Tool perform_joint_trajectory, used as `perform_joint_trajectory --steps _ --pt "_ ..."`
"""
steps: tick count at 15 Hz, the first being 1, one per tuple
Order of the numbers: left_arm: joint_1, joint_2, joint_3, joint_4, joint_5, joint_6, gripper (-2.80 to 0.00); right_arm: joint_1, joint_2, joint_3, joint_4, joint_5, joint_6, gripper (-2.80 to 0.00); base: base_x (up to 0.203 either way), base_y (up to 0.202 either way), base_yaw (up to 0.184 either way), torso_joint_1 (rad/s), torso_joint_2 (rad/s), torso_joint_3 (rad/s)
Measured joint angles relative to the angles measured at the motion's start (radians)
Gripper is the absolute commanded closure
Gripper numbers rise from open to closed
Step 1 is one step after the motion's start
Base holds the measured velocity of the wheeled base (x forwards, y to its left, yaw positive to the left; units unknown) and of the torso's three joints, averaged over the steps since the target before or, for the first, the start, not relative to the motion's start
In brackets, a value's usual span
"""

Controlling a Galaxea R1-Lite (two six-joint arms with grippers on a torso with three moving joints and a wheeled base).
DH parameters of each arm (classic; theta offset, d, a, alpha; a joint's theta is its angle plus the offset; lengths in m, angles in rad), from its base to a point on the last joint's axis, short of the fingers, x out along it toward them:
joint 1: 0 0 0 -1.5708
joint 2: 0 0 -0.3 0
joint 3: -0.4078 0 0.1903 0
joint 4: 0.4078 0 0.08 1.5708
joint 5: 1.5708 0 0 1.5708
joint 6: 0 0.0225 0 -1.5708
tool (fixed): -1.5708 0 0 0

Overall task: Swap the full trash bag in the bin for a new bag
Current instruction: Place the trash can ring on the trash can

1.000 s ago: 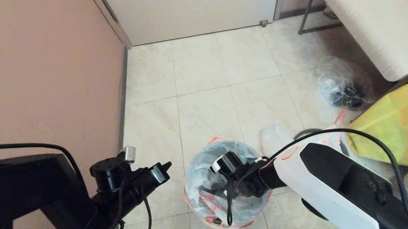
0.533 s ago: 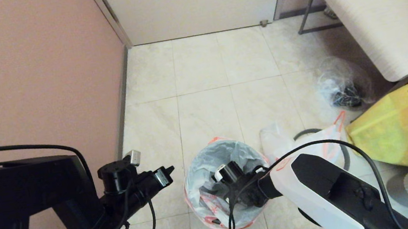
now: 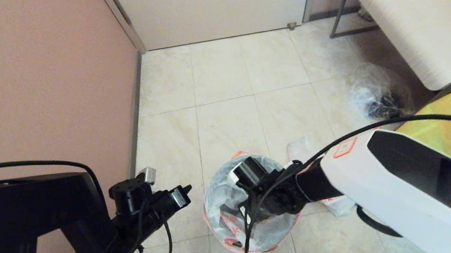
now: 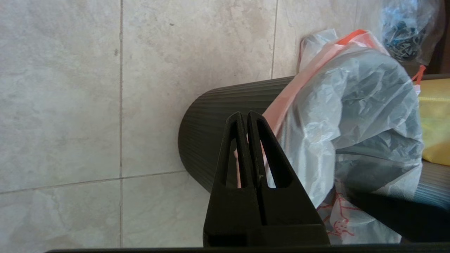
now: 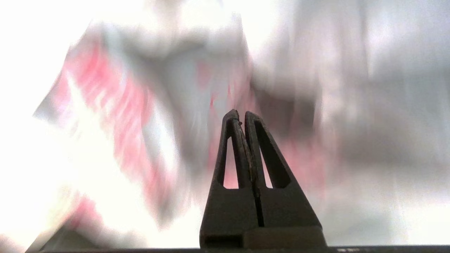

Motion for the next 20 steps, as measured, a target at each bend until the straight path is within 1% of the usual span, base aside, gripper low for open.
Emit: perform_joint_trajectory --steps 1,2,3,4,5,8,9,11,13,14,15,17,18,19,20 --pt "0.000 0.002 0.000 0.000 0.001 0.000 0.00 -0.005 -0.067 0.084 0.032 0.008 0.047 0.00 0.000 0.000 0.000 0.000 0.00 0.000" --pt "-0.001 0.005 0.000 0.000 0.001 0.000 0.00 -0.027 -0.136 0.170 0.051 0.014 0.088 0.00 0.000 0.000 0.000 0.000 0.00 0.000" --pt "0.000 0.006 -0.001 -0.001 0.001 0.000 0.00 -0.072 -0.208 0.256 0.062 0.023 0.119 0.00 0.000 0.000 0.000 0.000 0.00 0.000" --pt "-0.001 0.008 -0.001 0.000 0.002 0.001 0.00 -0.136 -0.259 0.318 0.060 0.031 0.132 0.00 0.000 0.000 0.000 0.000 0.00 0.000" --pt "-0.001 0.013 -0.006 0.001 0.002 0.001 0.00 -0.222 -0.300 0.379 0.052 0.043 0.138 0.00 0.000 0.000 0.000 0.000 0.00 0.000" --pt "0.008 0.023 -0.017 0.008 0.003 0.018 0.00 -0.450 -0.365 0.552 0.015 0.088 0.113 0.00 0.000 0.000 0.000 0.000 0.00 0.000" --pt "0.008 0.024 -0.014 0.009 0.002 0.030 0.00 -0.525 -0.370 0.589 -0.001 0.093 0.092 0.00 0.000 0.000 0.000 0.000 0.00 0.000" --pt "-0.002 0.027 -0.013 0.039 0.009 0.055 0.00 -0.638 -0.341 0.614 -0.057 0.099 0.055 0.00 0.000 0.000 0.000 0.000 0.00 0.000" --pt "-0.021 0.034 -0.023 0.097 0.077 0.107 0.00 -0.733 -0.248 0.569 -0.113 0.096 0.002 0.00 0.000 0.000 0.000 0.000 0.00 0.000" --pt "-0.031 0.042 -0.030 0.107 0.103 0.126 0.00 -0.782 -0.188 0.519 -0.126 0.089 -0.027 0.00 0.000 0.000 0.000 0.000 0.00 0.000" --pt "-0.034 0.048 -0.038 0.117 0.112 0.130 0.00 -0.829 -0.123 0.452 -0.132 0.085 -0.052 0.00 0.000 0.000 0.000 0.000 0.00 0.000" --pt "-0.035 0.048 -0.053 0.151 0.113 0.122 0.00 -0.895 -0.010 0.317 -0.121 0.084 -0.083 0.00 0.000 0.000 0.000 0.000 0.00 0.000" --pt "-0.037 0.043 -0.057 0.155 0.113 0.102 0.00 -0.920 0.042 0.239 -0.112 0.093 -0.103 0.00 0.000 0.000 0.000 0.000 0.00 0.000" --pt "-0.039 0.039 -0.060 0.154 0.112 0.084 0.00 -0.943 0.091 0.157 -0.107 0.109 -0.118 0.00 0.000 0.000 0.000 0.000 0.00 0.000" --pt "-0.042 0.037 -0.062 0.154 0.112 0.079 0.00 -0.961 0.139 0.075 -0.103 0.136 -0.129 0.00 0.000 0.000 0.000 0.000 0.00 0.000"
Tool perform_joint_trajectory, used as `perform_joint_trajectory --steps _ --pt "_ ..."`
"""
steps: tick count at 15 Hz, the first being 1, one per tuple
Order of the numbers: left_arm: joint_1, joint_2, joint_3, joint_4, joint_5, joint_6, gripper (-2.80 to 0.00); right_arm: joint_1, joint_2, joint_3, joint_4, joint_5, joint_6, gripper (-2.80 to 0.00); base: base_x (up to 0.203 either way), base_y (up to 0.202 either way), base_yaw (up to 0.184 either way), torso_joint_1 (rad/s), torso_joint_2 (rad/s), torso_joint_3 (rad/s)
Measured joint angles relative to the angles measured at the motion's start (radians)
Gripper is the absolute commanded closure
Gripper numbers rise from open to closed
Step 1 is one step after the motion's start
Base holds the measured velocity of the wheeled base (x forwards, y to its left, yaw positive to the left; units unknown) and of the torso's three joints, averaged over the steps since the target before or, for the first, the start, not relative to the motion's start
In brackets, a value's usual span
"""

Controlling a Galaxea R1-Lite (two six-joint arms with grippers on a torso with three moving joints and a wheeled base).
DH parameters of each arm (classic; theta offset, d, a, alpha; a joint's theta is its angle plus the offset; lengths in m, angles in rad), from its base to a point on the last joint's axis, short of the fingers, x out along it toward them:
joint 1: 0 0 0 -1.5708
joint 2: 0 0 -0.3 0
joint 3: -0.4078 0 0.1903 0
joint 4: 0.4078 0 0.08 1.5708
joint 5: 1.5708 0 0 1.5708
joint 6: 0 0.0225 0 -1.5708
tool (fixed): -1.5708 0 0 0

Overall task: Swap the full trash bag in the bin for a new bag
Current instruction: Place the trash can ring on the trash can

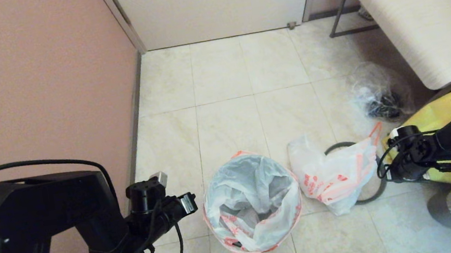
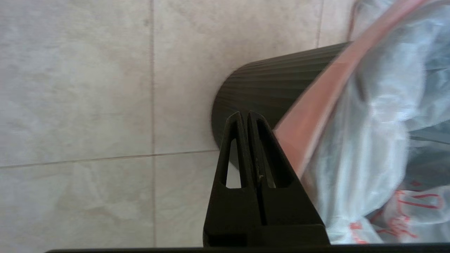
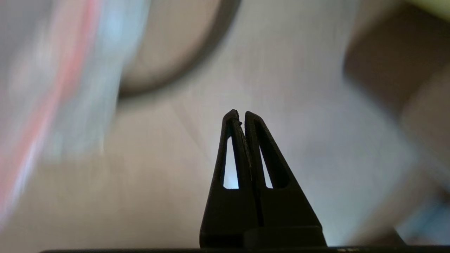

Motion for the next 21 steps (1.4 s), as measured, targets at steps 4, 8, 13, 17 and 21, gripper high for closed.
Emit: perform_joint_trajectory --steps 4,8,13,17,21 --pt "-0.001 -0.001 -0.006 -0.002 0.001 -0.001 0.00 -0.036 0.191 -0.304 0.032 0.093 -0.015 0.00 0.000 0.000 0.000 0.000 0.00 0.000" --pt "-0.001 0.003 -0.006 -0.004 0.008 0.000 0.00 -0.046 0.297 -0.352 -0.049 0.122 -0.155 0.00 0.000 0.000 0.000 0.000 0.00 0.000" --pt "-0.003 0.008 -0.006 -0.010 0.013 0.005 0.00 -0.046 0.320 -0.334 -0.139 0.105 -0.155 -2.80 0.000 0.000 0.000 0.000 0.00 0.000" --pt "-0.003 0.013 -0.006 -0.010 0.019 0.005 0.00 -0.048 0.340 -0.334 -0.244 0.095 -0.170 -2.80 0.000 0.000 0.000 0.000 0.00 0.000" --pt "-0.003 0.016 -0.010 -0.010 0.028 0.005 0.00 -0.055 0.379 -0.337 -0.285 0.092 -0.229 -2.80 0.000 0.000 0.000 0.000 0.00 0.000"
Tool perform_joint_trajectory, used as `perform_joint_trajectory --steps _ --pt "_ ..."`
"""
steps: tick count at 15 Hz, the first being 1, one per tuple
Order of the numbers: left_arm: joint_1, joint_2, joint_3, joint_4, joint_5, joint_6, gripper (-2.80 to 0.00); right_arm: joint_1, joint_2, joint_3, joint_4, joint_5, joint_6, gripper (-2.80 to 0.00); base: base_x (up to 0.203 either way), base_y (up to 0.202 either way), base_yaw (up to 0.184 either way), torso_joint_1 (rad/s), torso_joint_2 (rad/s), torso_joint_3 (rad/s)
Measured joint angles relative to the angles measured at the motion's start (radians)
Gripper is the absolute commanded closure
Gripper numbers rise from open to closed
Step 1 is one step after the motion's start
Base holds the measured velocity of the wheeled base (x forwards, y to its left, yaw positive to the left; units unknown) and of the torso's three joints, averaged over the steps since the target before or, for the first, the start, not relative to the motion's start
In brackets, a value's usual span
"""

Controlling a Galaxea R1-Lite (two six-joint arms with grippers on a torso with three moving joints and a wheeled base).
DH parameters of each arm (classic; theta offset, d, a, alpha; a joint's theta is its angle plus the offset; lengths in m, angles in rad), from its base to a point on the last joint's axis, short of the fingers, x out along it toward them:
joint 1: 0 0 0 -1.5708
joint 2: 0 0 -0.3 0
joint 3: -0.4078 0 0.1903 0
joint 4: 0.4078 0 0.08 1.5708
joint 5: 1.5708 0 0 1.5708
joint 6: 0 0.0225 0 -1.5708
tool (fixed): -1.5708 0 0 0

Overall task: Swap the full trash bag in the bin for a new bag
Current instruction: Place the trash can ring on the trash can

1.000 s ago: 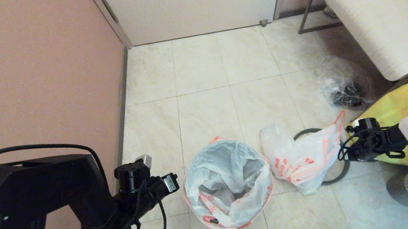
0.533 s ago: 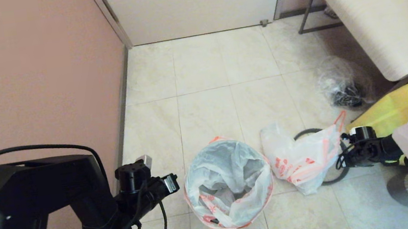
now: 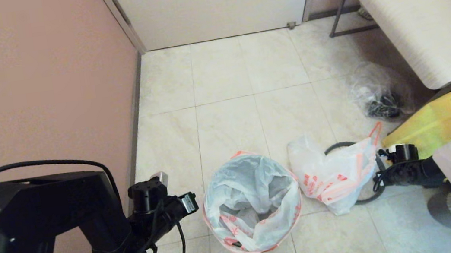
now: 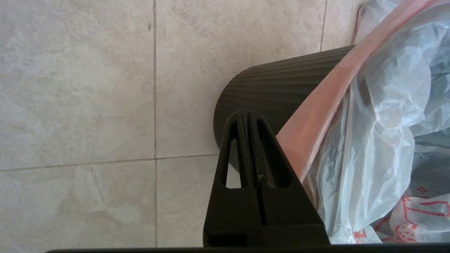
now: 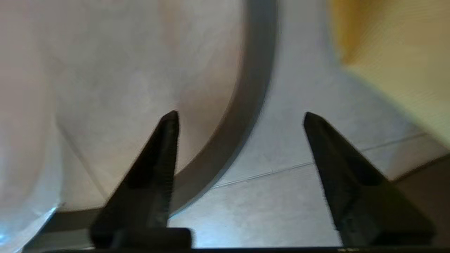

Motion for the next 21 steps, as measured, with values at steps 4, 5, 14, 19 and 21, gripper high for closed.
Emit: perform_joint_trajectory --steps 4,5,14,19,21 --pt "0.000 0.000 0.000 0.000 0.001 0.000 0.00 -0.009 0.031 -0.004 0.004 0.001 -0.034 0.00 0.000 0.000 0.000 0.000 0.00 0.000" --pt "0.000 0.000 -0.001 0.000 0.002 0.000 0.00 -0.009 0.037 -0.004 0.006 0.001 -0.047 0.00 0.000 0.000 0.000 0.000 0.00 0.000" --pt "-0.007 0.008 -0.002 0.000 0.023 0.002 0.00 -0.007 0.046 0.000 0.081 0.001 -0.054 0.00 0.000 0.000 0.000 0.000 0.00 0.000" --pt "-0.007 0.015 -0.009 0.000 0.024 0.005 0.00 0.015 -0.140 0.203 0.042 -0.045 0.031 0.00 0.000 0.000 0.000 0.000 0.00 0.000" --pt "-0.007 0.019 -0.008 0.000 0.022 0.014 0.00 0.050 -0.283 0.377 -0.048 -0.135 0.052 0.00 0.000 0.000 0.000 0.000 0.00 0.000"
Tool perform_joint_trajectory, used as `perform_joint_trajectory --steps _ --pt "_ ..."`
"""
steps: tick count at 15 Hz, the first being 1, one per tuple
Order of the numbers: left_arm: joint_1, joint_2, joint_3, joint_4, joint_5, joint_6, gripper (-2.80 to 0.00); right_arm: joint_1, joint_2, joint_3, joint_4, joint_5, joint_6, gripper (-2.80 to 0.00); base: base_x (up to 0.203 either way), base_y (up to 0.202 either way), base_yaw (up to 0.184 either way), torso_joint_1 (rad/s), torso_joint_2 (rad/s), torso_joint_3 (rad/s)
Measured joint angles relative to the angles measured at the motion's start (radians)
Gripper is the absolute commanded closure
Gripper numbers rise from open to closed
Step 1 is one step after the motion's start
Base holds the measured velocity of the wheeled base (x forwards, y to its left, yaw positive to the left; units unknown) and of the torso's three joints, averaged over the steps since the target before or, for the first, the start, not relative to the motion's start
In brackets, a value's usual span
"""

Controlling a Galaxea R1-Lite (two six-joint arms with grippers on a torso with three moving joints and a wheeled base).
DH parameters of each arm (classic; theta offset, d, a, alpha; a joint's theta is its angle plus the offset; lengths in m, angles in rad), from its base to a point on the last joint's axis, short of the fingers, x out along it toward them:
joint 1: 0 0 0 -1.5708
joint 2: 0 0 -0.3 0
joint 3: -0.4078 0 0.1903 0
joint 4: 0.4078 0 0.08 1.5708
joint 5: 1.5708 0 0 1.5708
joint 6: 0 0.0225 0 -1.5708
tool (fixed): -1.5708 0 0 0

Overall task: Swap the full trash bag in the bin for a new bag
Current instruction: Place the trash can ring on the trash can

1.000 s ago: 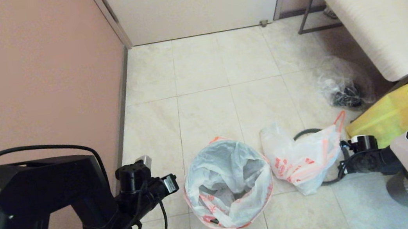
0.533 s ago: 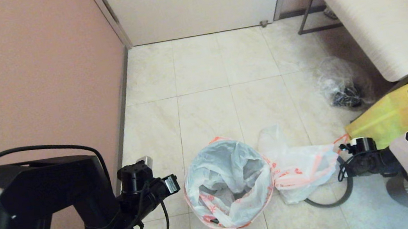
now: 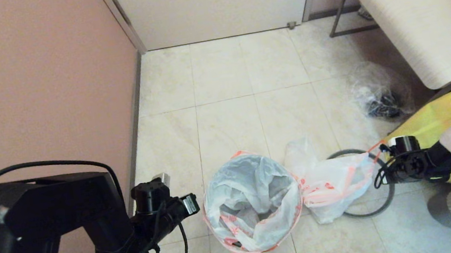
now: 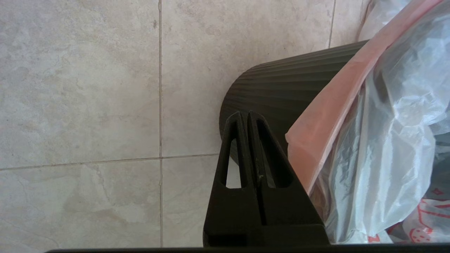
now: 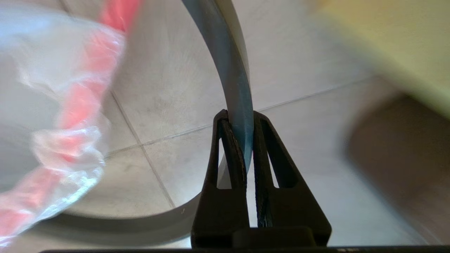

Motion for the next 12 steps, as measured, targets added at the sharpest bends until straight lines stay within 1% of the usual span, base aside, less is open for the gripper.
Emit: perform_joint_trajectory --steps 3,5,7,8,10,11,12 --pt "0.000 0.003 0.001 0.000 0.000 0.001 0.00 0.081 -0.239 0.214 -0.176 -0.184 -0.043 0.00 0.000 0.000 0.000 0.000 0.00 0.000" --pt "0.000 0.004 0.002 0.000 0.000 0.008 0.00 0.142 -0.388 0.312 -0.283 -0.313 -0.105 0.00 0.000 0.000 0.000 0.000 0.00 0.000" --pt "0.000 0.004 0.004 0.000 0.000 0.014 0.00 0.197 -0.528 0.374 -0.401 -0.428 -0.195 0.00 0.000 0.000 0.000 0.000 0.00 0.000" --pt "0.000 0.004 0.004 0.000 0.000 0.014 0.00 0.216 -0.594 0.391 -0.445 -0.460 -0.238 0.00 0.000 0.000 0.000 0.000 0.00 0.000" --pt "-0.004 0.003 0.007 -0.002 0.000 0.014 0.00 0.246 -0.715 0.409 -0.476 -0.483 -0.297 0.00 0.000 0.000 0.000 0.000 0.00 0.000" --pt "-0.005 0.003 0.007 -0.002 0.000 0.014 0.00 0.263 -0.768 0.413 -0.469 -0.486 -0.306 0.00 0.000 0.000 0.000 0.000 0.00 0.000" --pt "-0.006 0.003 0.007 -0.002 0.000 0.014 0.00 0.287 -0.820 0.415 -0.436 -0.488 -0.293 0.00 0.000 0.000 0.000 0.000 0.00 0.000"
